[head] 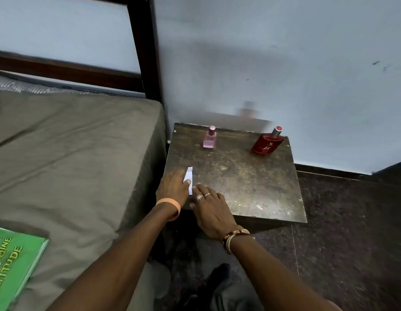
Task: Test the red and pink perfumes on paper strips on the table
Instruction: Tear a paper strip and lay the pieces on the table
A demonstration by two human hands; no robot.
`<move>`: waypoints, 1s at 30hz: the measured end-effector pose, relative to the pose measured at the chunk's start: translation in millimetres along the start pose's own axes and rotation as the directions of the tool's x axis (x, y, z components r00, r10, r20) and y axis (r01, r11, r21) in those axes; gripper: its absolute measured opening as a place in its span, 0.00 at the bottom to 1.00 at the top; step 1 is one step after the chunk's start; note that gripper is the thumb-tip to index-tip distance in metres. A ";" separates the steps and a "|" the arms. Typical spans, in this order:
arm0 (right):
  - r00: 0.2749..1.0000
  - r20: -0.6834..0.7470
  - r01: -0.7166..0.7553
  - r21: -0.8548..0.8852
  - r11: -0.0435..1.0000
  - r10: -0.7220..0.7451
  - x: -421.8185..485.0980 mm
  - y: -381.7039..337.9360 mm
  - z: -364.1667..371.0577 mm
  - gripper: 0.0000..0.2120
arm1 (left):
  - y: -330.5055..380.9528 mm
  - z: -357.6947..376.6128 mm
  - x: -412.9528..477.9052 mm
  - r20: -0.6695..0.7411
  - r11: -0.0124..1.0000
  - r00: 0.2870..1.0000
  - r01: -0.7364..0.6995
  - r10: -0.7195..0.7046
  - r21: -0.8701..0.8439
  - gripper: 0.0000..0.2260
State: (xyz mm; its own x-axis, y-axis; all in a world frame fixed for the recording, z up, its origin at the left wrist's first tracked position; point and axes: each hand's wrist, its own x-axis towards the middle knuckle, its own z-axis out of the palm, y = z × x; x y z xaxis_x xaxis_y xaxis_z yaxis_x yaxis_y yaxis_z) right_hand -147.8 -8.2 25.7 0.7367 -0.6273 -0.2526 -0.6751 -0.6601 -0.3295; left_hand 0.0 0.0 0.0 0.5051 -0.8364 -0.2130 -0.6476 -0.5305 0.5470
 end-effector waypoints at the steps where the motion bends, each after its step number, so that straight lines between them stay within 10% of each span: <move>1: 1.000 -0.018 0.018 -0.006 1.000 -0.018 9.2 2.8 2.0 0.24 | -2.3 2.1 8.9 0.008 1.000 1.000 -0.011 0.011 -0.002 0.14; 10: 0.998 -0.041 0.043 -0.007 0.999 -0.043 55.6 25.5 17.4 0.22 | -6.9 18.3 55.9 0.034 0.977 0.994 -0.112 0.108 0.183 0.14; 20: 0.977 -0.200 -0.021 0.248 0.968 0.072 52.9 28.6 22.6 0.12 | -9.1 19.0 57.3 -0.005 0.993 0.995 -0.100 0.099 -0.056 0.03; 25: 0.905 -0.099 -0.213 0.736 0.643 0.413 45.8 18.1 -8.7 0.26 | 5.8 0.0 31.8 0.065 0.814 0.998 0.053 -0.019 -0.578 0.04; 30: 0.880 -0.028 -0.185 0.899 0.398 0.474 19.0 15.8 -48.4 0.18 | 37.0 -36.6 -1.3 0.215 0.592 0.975 0.201 -0.047 -0.781 0.06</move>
State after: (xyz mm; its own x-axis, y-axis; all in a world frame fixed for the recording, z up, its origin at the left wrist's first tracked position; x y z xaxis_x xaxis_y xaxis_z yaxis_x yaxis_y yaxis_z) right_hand -146.4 -50.5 59.7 0.3274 -0.8767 -0.3525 -0.3691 0.2247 -0.9018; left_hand -3.7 -13.5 50.1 0.4007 -0.8205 -0.4076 0.1636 -0.3737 0.9130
